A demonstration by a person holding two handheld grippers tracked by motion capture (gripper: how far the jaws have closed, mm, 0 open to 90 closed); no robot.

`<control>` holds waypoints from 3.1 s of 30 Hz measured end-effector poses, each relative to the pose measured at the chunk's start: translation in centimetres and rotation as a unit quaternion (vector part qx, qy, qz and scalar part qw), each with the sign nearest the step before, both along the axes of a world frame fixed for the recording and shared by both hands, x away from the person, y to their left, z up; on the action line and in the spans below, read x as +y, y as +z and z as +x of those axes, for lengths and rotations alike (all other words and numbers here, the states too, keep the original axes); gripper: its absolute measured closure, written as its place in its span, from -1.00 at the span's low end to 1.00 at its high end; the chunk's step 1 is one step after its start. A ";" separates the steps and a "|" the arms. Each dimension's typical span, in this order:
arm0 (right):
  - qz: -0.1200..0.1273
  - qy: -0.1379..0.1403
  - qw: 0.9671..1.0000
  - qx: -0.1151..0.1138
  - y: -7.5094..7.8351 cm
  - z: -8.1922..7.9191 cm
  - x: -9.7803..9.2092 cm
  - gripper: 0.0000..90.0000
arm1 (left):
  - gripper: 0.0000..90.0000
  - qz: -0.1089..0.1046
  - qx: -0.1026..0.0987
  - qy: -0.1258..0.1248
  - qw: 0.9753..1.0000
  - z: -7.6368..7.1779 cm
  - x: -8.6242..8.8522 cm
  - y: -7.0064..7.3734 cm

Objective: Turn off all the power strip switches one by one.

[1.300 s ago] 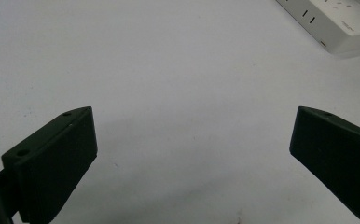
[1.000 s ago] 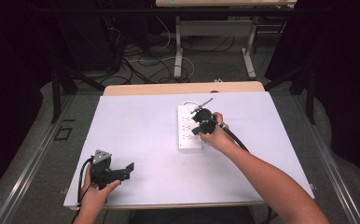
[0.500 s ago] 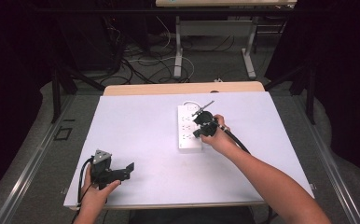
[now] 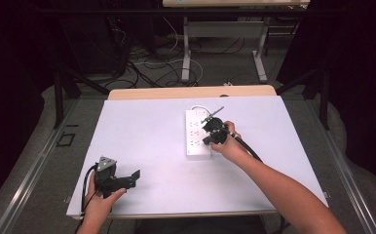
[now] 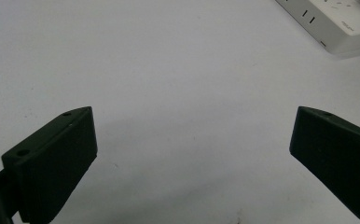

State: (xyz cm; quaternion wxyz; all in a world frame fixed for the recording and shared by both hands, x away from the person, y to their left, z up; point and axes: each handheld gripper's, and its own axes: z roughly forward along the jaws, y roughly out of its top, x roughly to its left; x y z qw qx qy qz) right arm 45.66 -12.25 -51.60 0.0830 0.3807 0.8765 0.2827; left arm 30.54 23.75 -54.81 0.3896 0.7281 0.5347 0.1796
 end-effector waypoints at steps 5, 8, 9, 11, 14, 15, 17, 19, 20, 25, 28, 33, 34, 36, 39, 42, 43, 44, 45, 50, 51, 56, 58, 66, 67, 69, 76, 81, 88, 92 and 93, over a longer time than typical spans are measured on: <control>0.000 0.004 1.000 -0.001 0.0 0.0 0.0 1.00 | -0.99 0.000 0.000 0.000 1.000 0.0 0.0 0.0; -0.006 0.004 1.000 0.002 0.1 0.1 0.0 1.00 | -0.99 0.000 0.000 0.000 1.000 0.0 0.0 0.0; -0.007 0.005 1.000 0.004 0.1 0.1 -0.1 1.00 | -0.99 0.000 0.000 0.000 1.000 0.0 0.0 0.0; -0.007 0.000 1.000 0.006 0.1 0.0 -0.1 1.00 | -0.99 0.001 0.000 0.000 1.000 0.0 0.0 0.0; -0.003 -0.008 1.000 0.013 0.1 0.0 -0.1 1.00 | -0.99 0.001 0.002 -0.001 1.000 0.0 0.0 0.0; 0.004 -0.012 1.000 0.006 0.0 -0.1 -0.1 1.00 | -0.99 0.000 0.002 0.000 1.000 0.0 0.0 0.0; 0.000 -0.009 1.000 0.016 0.1 -0.1 -0.2 1.00 | -0.99 0.001 0.002 -0.001 1.000 0.0 0.0 -0.1; 0.030 -0.015 0.999 0.003 -0.4 0.0 -0.2 1.00 | -0.99 0.000 0.002 0.002 1.000 -0.1 0.0 -0.1; 0.022 -0.007 1.000 0.008 -0.3 0.1 -0.3 1.00 | -0.99 0.000 0.002 0.002 1.000 -0.1 0.0 0.0; 0.007 -0.010 1.000 0.023 -0.2 -0.2 -0.3 1.00 | -0.99 -0.001 -0.001 0.004 1.000 -0.1 0.1 0.0; 0.011 0.001 1.000 0.013 -0.3 -0.3 -0.3 1.00 | -0.99 0.000 0.001 0.002 1.000 -0.1 0.0 0.0; 0.025 -0.005 1.000 0.006 -0.4 -0.3 -0.2 1.00 | -0.99 -0.003 -0.003 0.005 1.000 -0.1 0.1 0.0; 0.022 -0.003 1.000 0.009 -0.3 -0.3 -0.3 1.00 | -0.99 -0.001 0.000 0.004 1.000 -0.1 0.1 0.0; 0.025 -0.011 1.000 0.014 -0.2 -0.5 -0.3 1.00 | -0.99 -0.002 -0.001 0.003 1.000 0.0 0.1 0.0; 0.031 -0.005 0.999 0.004 0.0 -0.5 -0.3 1.00 | -0.99 -0.001 0.000 0.002 1.000 0.0 0.1 0.0; 0.018 0.002 1.000 0.014 0.6 -0.7 -0.5 1.00 | -0.99 -0.001 0.000 0.002 1.000 0.0 0.0 0.0; 0.025 0.009 1.000 0.003 0.5 -0.7 -0.6 1.00 | -0.99 -0.001 -0.001 0.002 1.000 0.0 0.0 0.0; 0.031 -0.003 1.000 0.002 0.5 -0.8 -0.5 1.00 | -0.99 -0.001 -0.001 0.001 1.000 0.0 0.0 0.0; 0.030 0.001 1.000 0.001 0.6 -0.9 -0.6 1.00 | -0.99 -0.001 -0.001 0.002 1.000 0.0 0.0 0.0; 0.025 0.010 1.000 0.006 1.0 -1.2 -0.7 1.00 | -0.99 0.000 0.000 0.002 1.000 0.0 0.0 0.0; 0.032 0.004 0.999 -0.002 0.9 -1.3 -0.7 1.00 | -0.99 -0.001 0.000 0.002 1.000 0.0 0.0 0.0; 0.003 0.020 0.999 0.024 1.8 -1.7 -1.4 0.94 | -0.99 -0.002 -0.001 0.002 1.000 0.1 0.0 0.0; 0.027 0.016 0.999 0.006 1.6 -1.8 -1.5 0.92 | -0.99 -0.001 0.001 0.002 1.000 0.1 0.0 0.0; 0.041 0.010 0.999 0.001 2.2 -2.6 -2.8 0.78 | -0.99 -0.002 0.001 0.003 1.000 0.1 0.0 -0.1; 0.043 0.009 0.999 -0.007 2.2 -2.7 -2.9 0.76 | -0.99 -0.002 0.000 0.003 1.000 0.1 0.0 -0.1; 0.047 0.007 0.999 -0.005 2.3 -2.9 -3.4 0.70 | -0.99 -0.002 0.000 0.003 1.000 0.1 0.0 -0.1; 0.053 -0.004 0.999 -0.008 2.8 -3.7 -5.2 0.44 | -0.99 -0.002 0.001 0.004 1.000 0.1 0.0 -0.1; 0.059 -0.008 0.998 -0.018 2.9 -4.7 -6.4 0.28 | -0.99 -0.001 0.001 0.005 1.000 0.1 -0.1 0.0; 0.064 -0.011 0.997 -0.034 2.4 -6.1 -8.1 0.10 | -0.99 0.001 0.004 0.003 1.000 0.1 -0.1 0.0; 0.071 -0.021 0.996 -0.045 1.9 -6.8 -9.4 0.04 | -0.99 0.002 0.003 0.002 1.000 0.1 -0.1 0.0; 0.076 -0.025 0.996 -0.050 1.7 -6.9 -9.7 0.02 | -0.99 0.003 0.003 0.002 1.000 0.1 -0.1 0.0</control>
